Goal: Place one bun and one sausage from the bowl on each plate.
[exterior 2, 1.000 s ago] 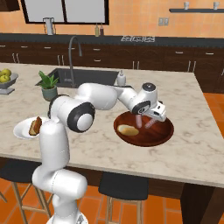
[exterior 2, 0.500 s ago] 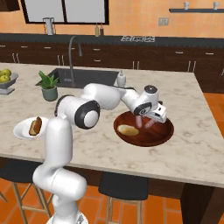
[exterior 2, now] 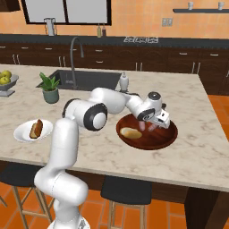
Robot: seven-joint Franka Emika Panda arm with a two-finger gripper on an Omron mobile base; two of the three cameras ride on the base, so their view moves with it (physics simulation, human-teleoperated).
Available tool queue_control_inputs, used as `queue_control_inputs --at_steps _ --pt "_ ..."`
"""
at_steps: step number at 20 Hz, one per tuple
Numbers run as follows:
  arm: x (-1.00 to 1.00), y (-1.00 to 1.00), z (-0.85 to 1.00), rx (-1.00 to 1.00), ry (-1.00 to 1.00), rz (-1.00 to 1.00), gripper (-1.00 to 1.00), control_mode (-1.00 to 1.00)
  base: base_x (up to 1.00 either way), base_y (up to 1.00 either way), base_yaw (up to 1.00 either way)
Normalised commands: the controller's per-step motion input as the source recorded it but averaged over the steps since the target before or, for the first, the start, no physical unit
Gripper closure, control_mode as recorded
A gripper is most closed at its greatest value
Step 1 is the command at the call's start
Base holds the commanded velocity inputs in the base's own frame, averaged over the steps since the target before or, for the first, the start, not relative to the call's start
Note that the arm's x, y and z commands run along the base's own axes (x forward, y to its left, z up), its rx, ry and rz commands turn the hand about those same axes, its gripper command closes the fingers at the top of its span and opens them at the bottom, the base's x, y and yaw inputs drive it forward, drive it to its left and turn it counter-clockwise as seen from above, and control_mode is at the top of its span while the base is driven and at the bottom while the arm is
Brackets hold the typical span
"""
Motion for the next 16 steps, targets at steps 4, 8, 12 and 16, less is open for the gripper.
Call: queue_control_inputs --at_steps 4,8,12,16 --pt "0.12 0.0 -0.41 0.0 0.0 0.0 -1.0 -1.0 0.0 0.0 0.0" --pt "0.01 0.0 -0.23 0.0 -0.01 0.0 -1.0 -1.0 0.0 0.0 0.0" --pt "0.0 0.0 0.0 0.0 0.0 0.0 -1.0 -1.0 0.0 0.0 0.0" --pt "0.0 0.0 0.0 0.0 0.0 0.0 1.0 -1.0 0.0 0.0 0.0"
